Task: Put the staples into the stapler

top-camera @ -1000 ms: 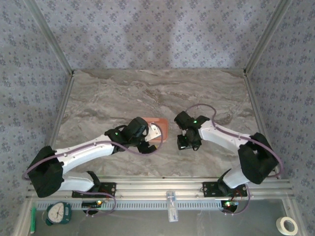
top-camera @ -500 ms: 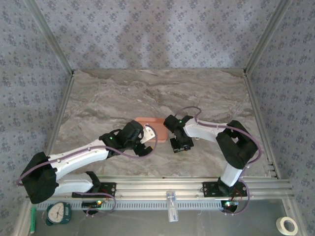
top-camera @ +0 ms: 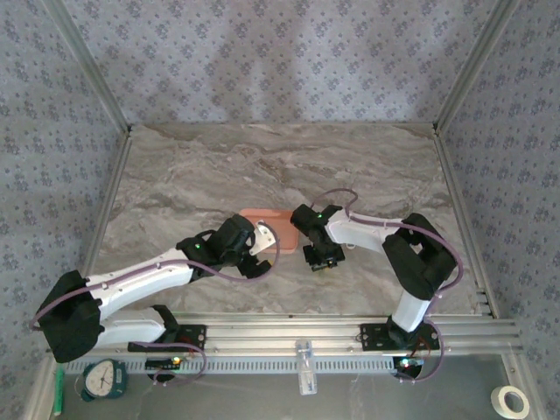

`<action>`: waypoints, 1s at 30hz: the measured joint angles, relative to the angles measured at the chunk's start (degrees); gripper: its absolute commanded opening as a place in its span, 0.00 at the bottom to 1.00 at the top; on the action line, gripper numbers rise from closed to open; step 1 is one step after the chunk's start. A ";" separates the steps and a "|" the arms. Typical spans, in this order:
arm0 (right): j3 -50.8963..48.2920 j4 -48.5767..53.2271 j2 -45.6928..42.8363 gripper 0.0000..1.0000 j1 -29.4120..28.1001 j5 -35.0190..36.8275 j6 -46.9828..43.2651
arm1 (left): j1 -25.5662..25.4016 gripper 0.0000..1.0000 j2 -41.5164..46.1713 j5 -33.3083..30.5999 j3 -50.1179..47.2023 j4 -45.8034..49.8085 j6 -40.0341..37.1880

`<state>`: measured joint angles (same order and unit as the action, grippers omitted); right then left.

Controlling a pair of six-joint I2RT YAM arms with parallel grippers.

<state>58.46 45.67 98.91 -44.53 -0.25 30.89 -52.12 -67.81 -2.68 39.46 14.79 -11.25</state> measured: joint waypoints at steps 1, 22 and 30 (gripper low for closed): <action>0.00 -0.04 0.00 0.34 -0.11 0.07 0.22 | 0.00 0.91 0.00 0.00 0.00 0.00 0.00; 0.22 1.95 -0.04 0.25 -1.44 0.94 6.23 | 0.00 0.91 1.55 -0.39 -0.94 -0.20 0.00; 0.22 1.97 -0.13 0.19 -2.25 1.42 7.28 | 0.00 0.91 1.77 -0.42 -1.29 -0.50 0.00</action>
<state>58.67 47.64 98.78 -46.78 1.17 38.17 -52.12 -66.04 -3.09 38.17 14.28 -11.25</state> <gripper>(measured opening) 0.202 0.911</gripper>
